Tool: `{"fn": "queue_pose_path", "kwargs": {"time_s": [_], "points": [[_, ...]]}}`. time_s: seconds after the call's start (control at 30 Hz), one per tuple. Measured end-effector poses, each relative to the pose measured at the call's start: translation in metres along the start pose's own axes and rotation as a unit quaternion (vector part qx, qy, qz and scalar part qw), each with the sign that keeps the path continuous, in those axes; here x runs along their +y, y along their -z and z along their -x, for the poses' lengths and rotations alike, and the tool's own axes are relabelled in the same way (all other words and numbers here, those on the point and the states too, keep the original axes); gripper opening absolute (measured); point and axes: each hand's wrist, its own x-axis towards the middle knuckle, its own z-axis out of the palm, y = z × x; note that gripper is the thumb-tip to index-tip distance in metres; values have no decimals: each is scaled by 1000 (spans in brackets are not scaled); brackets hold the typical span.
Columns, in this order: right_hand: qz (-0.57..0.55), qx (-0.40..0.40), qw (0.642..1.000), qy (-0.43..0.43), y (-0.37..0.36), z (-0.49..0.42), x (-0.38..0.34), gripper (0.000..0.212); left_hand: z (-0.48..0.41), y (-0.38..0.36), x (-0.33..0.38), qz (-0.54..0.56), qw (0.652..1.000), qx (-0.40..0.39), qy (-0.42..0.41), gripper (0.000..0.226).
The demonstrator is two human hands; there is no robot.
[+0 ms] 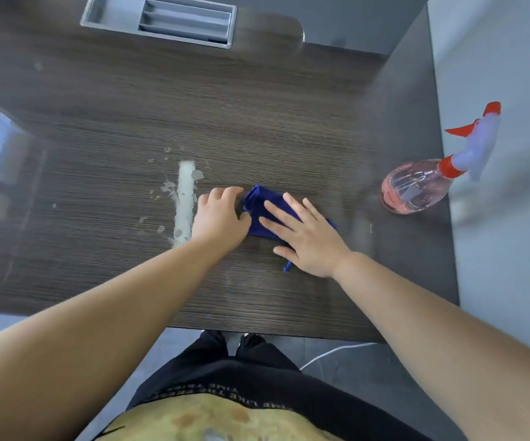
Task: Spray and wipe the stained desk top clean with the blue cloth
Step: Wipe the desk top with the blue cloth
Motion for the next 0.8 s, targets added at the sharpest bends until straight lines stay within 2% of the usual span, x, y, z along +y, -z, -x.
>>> {"fn": "queue_pose_path", "kwargs": {"time_s": [0.1, 0.17, 0.27, 0.43, 0.5, 0.6, 0.67, 0.73, 0.8], "points": [[41, -29, 999, 3, -9, 8, 3, 57, 11, 6, -18, -85, 996, 3, -16, 52], [46, -13, 999, -15, -13, 24, 8, 56, 15, 8, -30, -129, 991, -21, -26, 56], [10, 16, 994, -104, -7, 43, 24, 53, 15, 13, -37, -172, 982, -65, -46, 61], [-27, 37, 972, -228, -4, 3, 22, 57, 11, 25, -36, -197, 973, -105, -64, 65], [-18, 53, 978, -201, -11, -12, -6, 57, 11, 26, -36, -206, 970, -112, -66, 67], [12, 40, 998, -55, -21, 5, -45, 53, 13, 22, -38, -204, 970, -115, -62, 70], [9, 36, 999, -18, -23, 27, -37, 50, 14, 20, -38, -203, 970, -118, -60, 71], [11, 53, 997, -61, -25, 37, -10, 51, 13, 18, -40, -214, 967, -121, -60, 71], [-11, 60, 983, -171, -22, 26, 13, 54, 13, 16, -41, -226, 965, -120, -60, 73]]}}
